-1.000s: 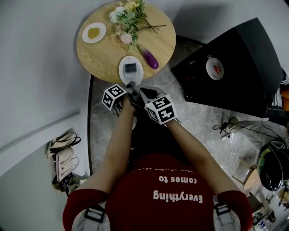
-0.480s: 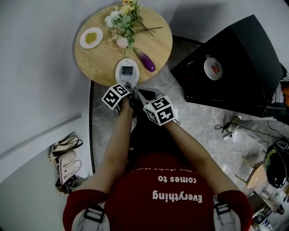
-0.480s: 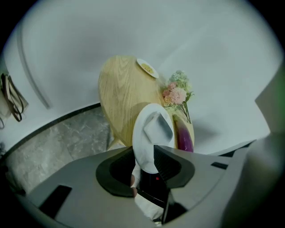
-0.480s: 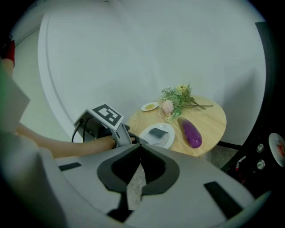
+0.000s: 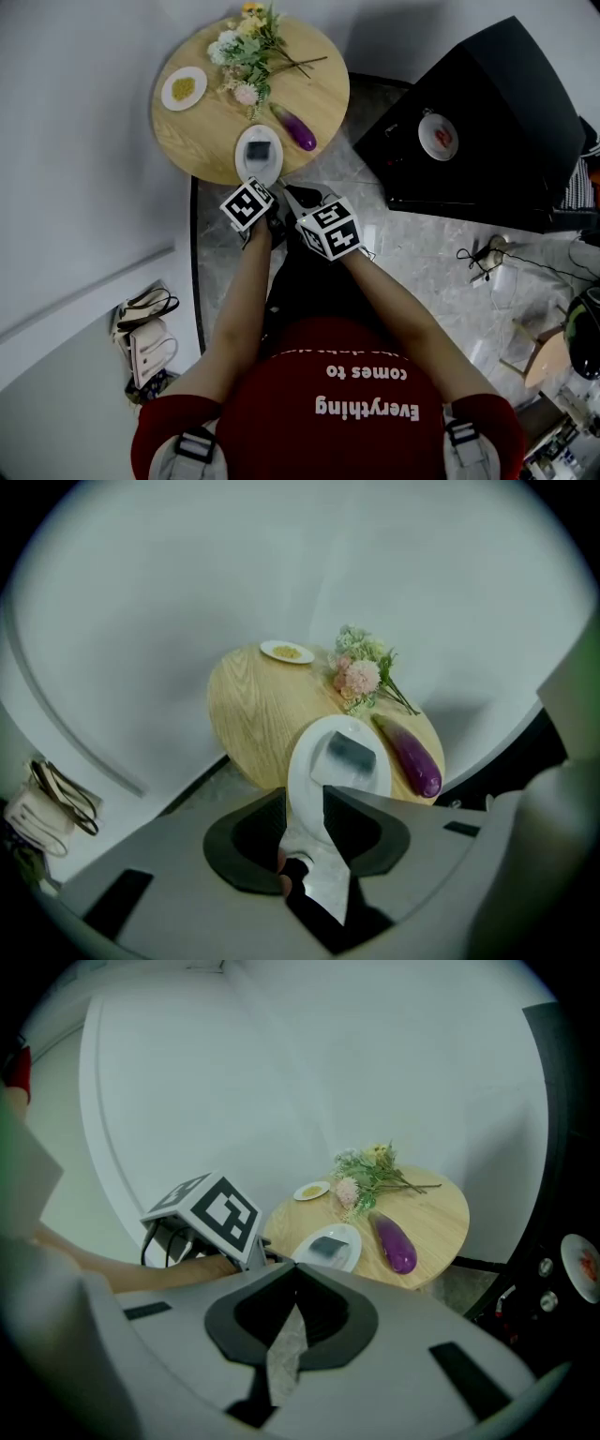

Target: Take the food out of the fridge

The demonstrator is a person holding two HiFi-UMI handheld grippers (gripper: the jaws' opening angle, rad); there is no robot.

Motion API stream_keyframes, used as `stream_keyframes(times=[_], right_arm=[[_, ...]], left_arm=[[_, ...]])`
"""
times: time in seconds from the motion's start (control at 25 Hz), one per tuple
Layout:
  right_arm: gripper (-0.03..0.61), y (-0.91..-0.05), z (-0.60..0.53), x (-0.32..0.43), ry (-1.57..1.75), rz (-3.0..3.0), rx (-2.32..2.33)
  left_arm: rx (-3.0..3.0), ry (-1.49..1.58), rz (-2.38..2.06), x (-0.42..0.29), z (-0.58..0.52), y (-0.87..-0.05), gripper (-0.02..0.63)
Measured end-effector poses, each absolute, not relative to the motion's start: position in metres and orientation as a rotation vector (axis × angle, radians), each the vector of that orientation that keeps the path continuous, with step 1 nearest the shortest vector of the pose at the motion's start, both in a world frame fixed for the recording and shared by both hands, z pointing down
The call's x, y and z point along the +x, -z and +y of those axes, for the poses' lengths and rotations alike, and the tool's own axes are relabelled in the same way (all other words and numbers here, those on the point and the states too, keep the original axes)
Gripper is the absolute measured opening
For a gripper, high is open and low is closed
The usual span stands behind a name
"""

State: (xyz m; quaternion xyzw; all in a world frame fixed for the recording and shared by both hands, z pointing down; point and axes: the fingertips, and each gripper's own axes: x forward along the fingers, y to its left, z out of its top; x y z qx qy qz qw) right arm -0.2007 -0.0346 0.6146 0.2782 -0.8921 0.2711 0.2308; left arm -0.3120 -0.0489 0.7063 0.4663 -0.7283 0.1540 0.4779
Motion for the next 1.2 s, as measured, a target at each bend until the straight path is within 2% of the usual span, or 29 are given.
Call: stream_keyframes(times=[0.08, 0.16, 0.8, 1.2], right_arm=[[0.011, -0.613, -0.035, -0.200, -0.748, -2.459, 0.772], [0.011, -0.612, -0.035, -0.199, -0.749, -2.464, 0.779], [0.011, -0.596, -0.032, -0.171, -0.809, -2.520, 0.907], [0.011, -0.595, -0.036, -0.104, -0.855, -2.488, 1.143]], left_arm=[[1.171, -0.428, -1.853, -0.317, -0.050, -0.693, 0.105], [1.223, -0.461, -1.885, -0.315, -0.051, -0.680, 0.010], [1.653, -0.562, -1.668, -0.226, -0.055, -0.629, 0.006], [1.883, -0.707, -1.459, -0.142, -0.060, -0.626, 0.006]])
